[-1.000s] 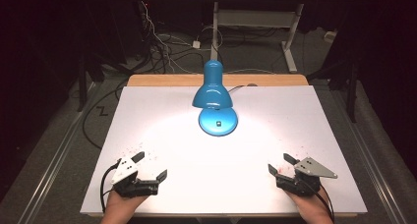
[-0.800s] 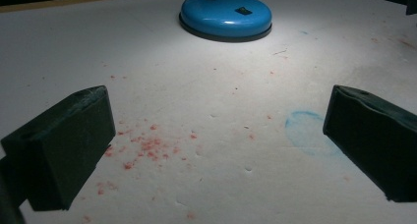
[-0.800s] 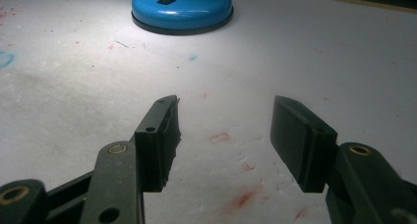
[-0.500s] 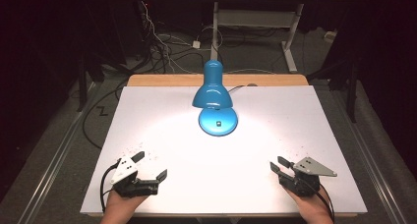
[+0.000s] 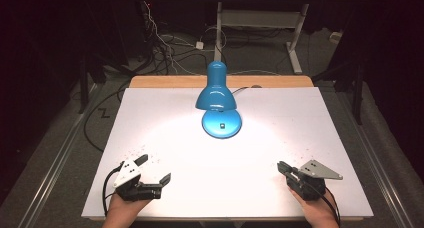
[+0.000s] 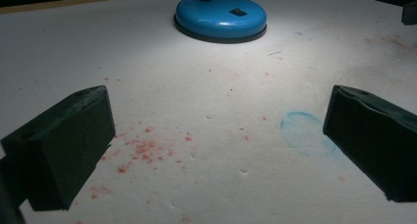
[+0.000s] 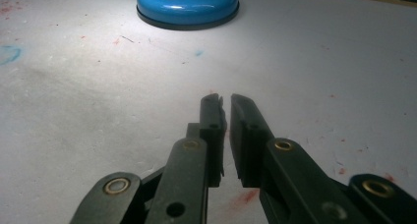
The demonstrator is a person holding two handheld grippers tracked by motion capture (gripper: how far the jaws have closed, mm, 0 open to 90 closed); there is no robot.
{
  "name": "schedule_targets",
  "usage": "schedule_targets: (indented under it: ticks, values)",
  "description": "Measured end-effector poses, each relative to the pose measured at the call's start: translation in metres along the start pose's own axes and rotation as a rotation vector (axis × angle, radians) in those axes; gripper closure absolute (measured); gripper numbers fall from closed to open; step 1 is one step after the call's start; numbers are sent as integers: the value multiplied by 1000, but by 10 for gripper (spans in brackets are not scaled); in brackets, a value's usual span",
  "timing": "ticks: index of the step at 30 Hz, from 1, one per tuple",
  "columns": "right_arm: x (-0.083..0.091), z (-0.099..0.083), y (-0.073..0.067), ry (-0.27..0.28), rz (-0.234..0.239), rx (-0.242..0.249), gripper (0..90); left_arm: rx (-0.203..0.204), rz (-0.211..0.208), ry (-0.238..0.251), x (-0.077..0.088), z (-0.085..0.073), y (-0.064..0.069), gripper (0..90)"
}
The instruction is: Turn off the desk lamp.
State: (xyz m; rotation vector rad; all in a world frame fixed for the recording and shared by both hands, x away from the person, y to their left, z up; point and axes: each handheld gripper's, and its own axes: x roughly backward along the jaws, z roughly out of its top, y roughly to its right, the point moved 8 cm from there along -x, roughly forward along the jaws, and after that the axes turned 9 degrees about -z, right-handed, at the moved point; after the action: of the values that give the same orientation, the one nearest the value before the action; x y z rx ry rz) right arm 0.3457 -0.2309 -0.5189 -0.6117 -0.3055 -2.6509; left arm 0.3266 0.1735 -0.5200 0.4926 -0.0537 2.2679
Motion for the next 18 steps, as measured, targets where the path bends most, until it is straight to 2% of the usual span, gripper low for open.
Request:
schedule_targets:
  ticks: [1,7,11,18]
  values:
    - [0,0,0,-1,-3,1,900,-1,-1,0,0,0,0,0]
    - [-1,3,1,-2,-1,12,900,7,-4,-3,-2,-1,1,0]
    - [-4,6,-4,-1,10,19,900,0,-5,3,-2,0,2,0]
    - [-13,9,-15,-10,32,26,900,12,-14,2,-2,-1,1,0]
